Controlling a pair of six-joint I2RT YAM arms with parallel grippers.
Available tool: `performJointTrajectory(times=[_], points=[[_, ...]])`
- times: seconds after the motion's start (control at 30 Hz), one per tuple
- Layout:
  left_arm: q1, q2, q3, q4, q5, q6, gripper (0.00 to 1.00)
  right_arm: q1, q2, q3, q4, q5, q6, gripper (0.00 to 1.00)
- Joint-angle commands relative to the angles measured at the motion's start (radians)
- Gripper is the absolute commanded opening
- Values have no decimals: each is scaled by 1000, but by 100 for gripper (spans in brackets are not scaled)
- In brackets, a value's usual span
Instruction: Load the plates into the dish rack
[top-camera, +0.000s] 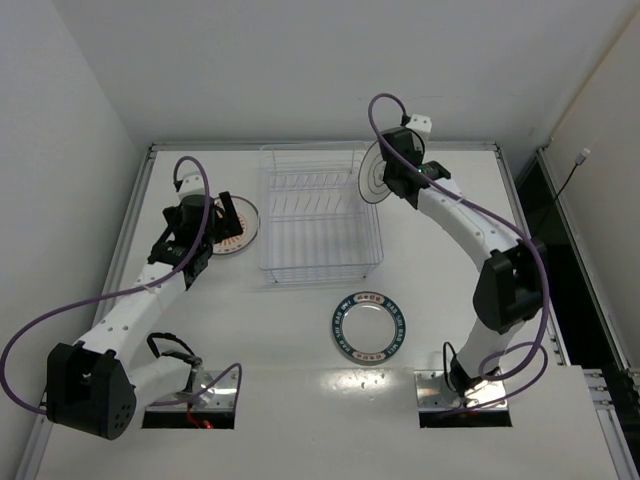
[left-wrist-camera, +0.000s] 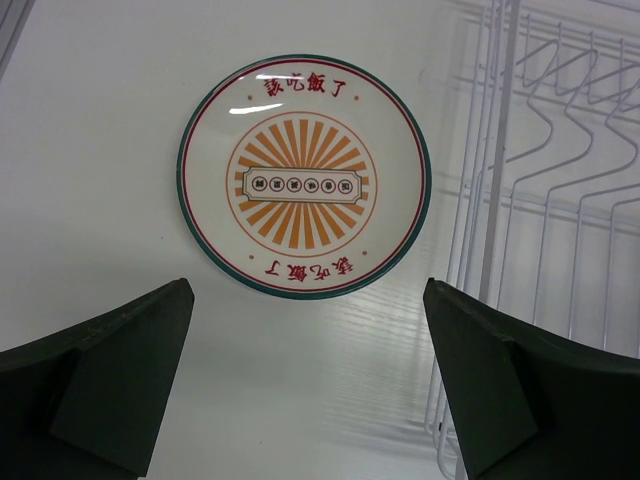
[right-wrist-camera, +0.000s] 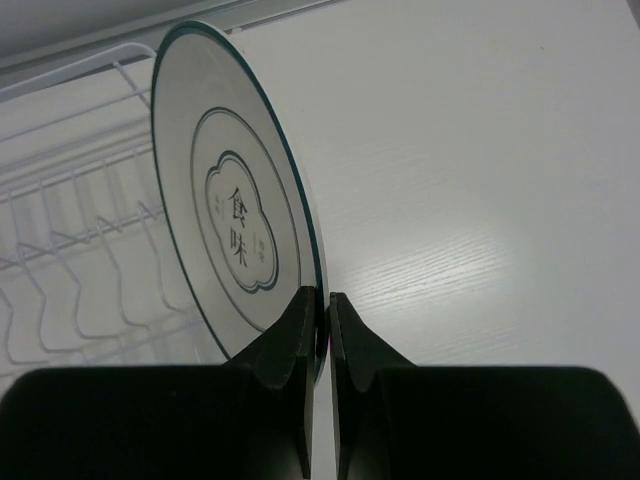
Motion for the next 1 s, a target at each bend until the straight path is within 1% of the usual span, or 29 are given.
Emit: performJointTrajectory(times=[0.0, 0.23, 0.3, 0.37, 0.43, 0.47, 0.57, 0.6, 0.63, 0.67, 0.7, 0.73, 0.77, 0.8, 0.87, 0.9, 0.93, 0.97], points=[[-5, 3, 22, 28, -4, 7, 100, 10, 1, 32, -12, 122, -33, 0], [-5, 3, 22, 28, -4, 7, 100, 41, 44, 23, -12, 122, -44, 0], [-5, 3, 22, 28, -4, 7, 100, 64, 67, 32, -12, 122, -82, 0], [-5, 3, 22, 28, 5, 7, 100, 82, 98, 81, -21, 122, -105, 5], [-5, 3, 22, 28, 5, 7, 100, 110, 150, 128, -67, 148, -127, 8], [-5, 3, 22, 28, 5, 7, 100, 121, 159, 162, -78, 160, -140, 0], [-5, 3, 22, 28, 5, 7, 100, 151, 159, 162, -67, 184, -162, 0], [-5, 3, 22, 28, 5, 7, 100, 151, 149, 162, -58, 184, -162, 3], [-5, 3, 22, 28, 5, 7, 100, 151, 149, 162, -58, 184, -171, 8], [-5, 3, 22, 28, 5, 7, 100, 151, 149, 177, -71, 174, -171, 17], [-5, 3, 22, 28, 5, 7, 100, 151, 149, 187, -85, 174, -171, 42], [-5, 3, 22, 19, 5, 7, 100, 162, 149, 199, -123, 184, -171, 54], [-5, 3, 22, 19, 5, 7, 100, 162, 138, 199, -139, 203, -153, 54], [-5, 3, 22, 19, 5, 7, 100, 171, 85, 163, -148, 224, -153, 58], [-5, 3, 22, 19, 5, 7, 100, 171, -12, 92, -122, 224, -142, 60], [-5, 3, 22, 19, 5, 7, 100, 171, -73, 2, -108, 224, -133, 63], [-5, 3, 22, 19, 5, 7, 100, 171, -204, -41, -108, 215, -103, 63], [-5, 3, 22, 19, 15, 7, 100, 171, -277, -81, -130, 198, -70, 64]])
